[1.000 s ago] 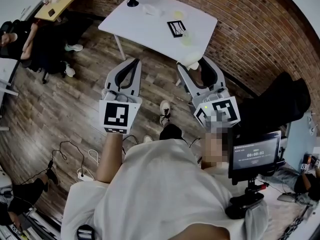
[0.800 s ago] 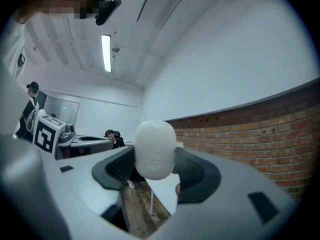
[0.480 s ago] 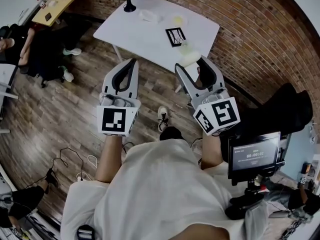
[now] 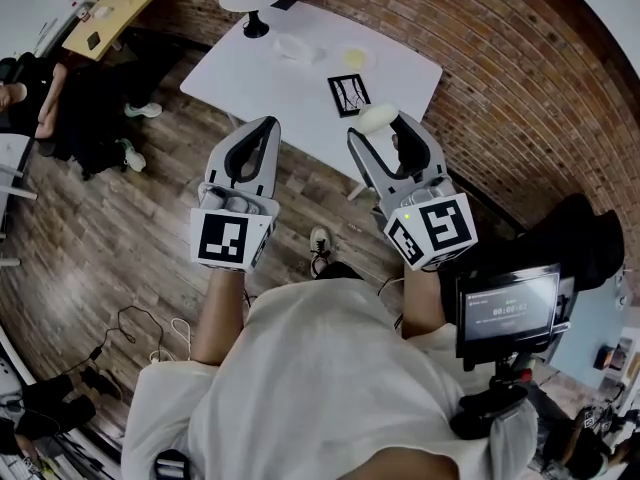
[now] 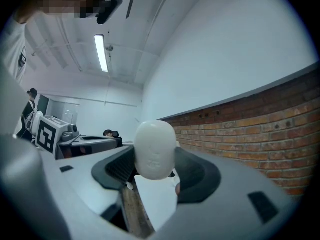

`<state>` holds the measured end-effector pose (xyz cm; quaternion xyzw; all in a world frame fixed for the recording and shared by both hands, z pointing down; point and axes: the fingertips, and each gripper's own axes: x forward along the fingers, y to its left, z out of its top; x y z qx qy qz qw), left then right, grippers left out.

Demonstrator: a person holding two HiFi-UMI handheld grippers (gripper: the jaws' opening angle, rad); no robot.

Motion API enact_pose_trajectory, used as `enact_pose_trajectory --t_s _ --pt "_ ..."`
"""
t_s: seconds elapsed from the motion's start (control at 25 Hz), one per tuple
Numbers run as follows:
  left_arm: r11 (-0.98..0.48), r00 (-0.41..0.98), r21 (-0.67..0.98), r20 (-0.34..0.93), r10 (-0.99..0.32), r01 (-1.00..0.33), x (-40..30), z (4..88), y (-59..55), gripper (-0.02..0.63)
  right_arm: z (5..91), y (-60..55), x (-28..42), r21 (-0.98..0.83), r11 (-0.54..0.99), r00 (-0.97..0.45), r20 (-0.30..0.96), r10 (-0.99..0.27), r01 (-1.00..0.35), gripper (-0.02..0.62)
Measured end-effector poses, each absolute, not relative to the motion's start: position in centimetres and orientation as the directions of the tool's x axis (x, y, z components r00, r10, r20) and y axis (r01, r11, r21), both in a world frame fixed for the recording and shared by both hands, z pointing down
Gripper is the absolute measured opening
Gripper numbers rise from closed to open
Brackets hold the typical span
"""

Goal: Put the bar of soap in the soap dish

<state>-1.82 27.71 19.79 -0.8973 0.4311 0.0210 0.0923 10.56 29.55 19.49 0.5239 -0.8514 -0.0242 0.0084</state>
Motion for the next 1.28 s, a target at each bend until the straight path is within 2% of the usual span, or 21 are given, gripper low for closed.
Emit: enact_pose_trajectory --t_s 0.52,1.28 --pt "-0.508 0.52 -0.131 -0.079 -0.851 -0.851 0.5 20.2 20.6 0.006 20.3 22.5 14.0 0.03 0.509 -0.509 0.015 -0.861 -0.86 0.256" --pt "-0.462 0.468 -0.107 -0.035 -0.883 -0.88 2.0 21.6 13.9 0.006 21.4 14.7 14.9 0.029 0.573 -0.571 0.046 -0.819 -0.819 0.256"
